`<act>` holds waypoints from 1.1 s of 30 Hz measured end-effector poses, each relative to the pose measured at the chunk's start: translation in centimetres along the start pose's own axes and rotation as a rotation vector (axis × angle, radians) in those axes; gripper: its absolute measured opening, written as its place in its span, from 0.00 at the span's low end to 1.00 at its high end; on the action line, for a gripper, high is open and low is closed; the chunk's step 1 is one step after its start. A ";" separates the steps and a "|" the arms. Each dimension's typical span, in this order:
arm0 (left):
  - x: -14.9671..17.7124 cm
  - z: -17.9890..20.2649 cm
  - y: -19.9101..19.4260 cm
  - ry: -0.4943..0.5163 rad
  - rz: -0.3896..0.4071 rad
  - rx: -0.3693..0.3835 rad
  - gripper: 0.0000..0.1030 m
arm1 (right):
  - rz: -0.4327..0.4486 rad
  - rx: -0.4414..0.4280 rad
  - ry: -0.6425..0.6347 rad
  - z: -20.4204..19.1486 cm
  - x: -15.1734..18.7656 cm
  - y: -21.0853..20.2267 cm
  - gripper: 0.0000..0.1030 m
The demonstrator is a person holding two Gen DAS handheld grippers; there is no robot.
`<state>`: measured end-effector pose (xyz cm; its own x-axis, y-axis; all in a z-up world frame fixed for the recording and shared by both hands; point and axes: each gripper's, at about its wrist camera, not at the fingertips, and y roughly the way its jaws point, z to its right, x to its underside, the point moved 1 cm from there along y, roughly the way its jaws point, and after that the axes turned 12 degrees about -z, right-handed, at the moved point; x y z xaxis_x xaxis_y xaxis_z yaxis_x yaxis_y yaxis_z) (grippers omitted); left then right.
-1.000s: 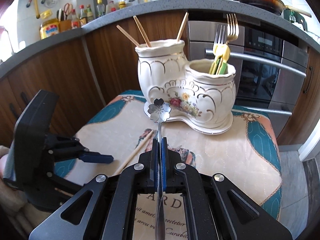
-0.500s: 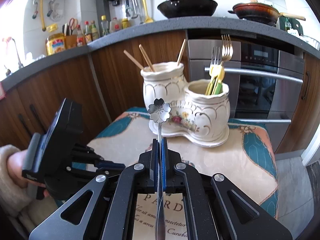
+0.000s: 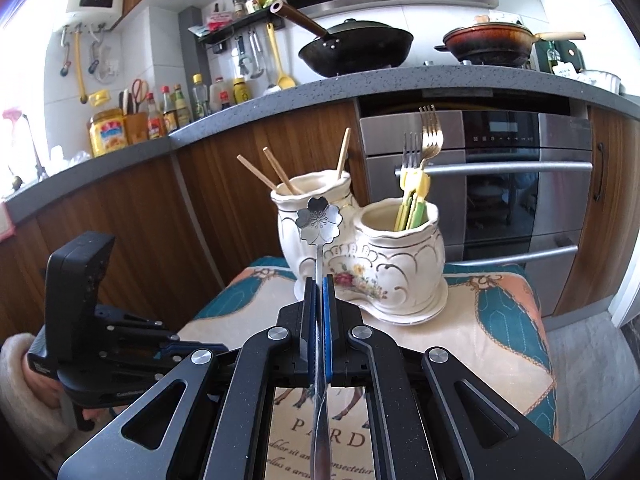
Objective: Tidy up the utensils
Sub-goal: 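Lift the chopstick with the left tool while the right tool lifts the spoon over the holder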
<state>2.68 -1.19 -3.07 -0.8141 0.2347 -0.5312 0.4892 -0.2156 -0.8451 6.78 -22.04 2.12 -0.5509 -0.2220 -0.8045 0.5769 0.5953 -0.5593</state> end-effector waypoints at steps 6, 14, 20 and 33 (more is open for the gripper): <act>0.3 -0.4 3.5 0.031 -0.146 -0.010 0.04 | -0.016 0.011 -0.009 -0.3 0.0 0.8 0.04; -1.3 0.3 5.0 0.134 -0.367 -0.062 0.07 | -0.027 0.006 0.000 0.0 0.1 1.0 0.04; -2.3 1.3 5.7 0.245 -0.483 -0.141 0.25 | -0.022 -0.004 0.001 0.2 0.1 0.6 0.04; -2.7 0.7 5.4 0.191 -0.442 -0.011 0.06 | 0.040 -0.008 0.022 0.3 -0.1 -0.9 0.04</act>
<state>7.33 -3.62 -6.17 -0.8731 0.4722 -0.1213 0.1130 -0.0461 -0.9925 6.49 -22.76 2.62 -0.5407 -0.1807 -0.8216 0.5943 0.6092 -0.5251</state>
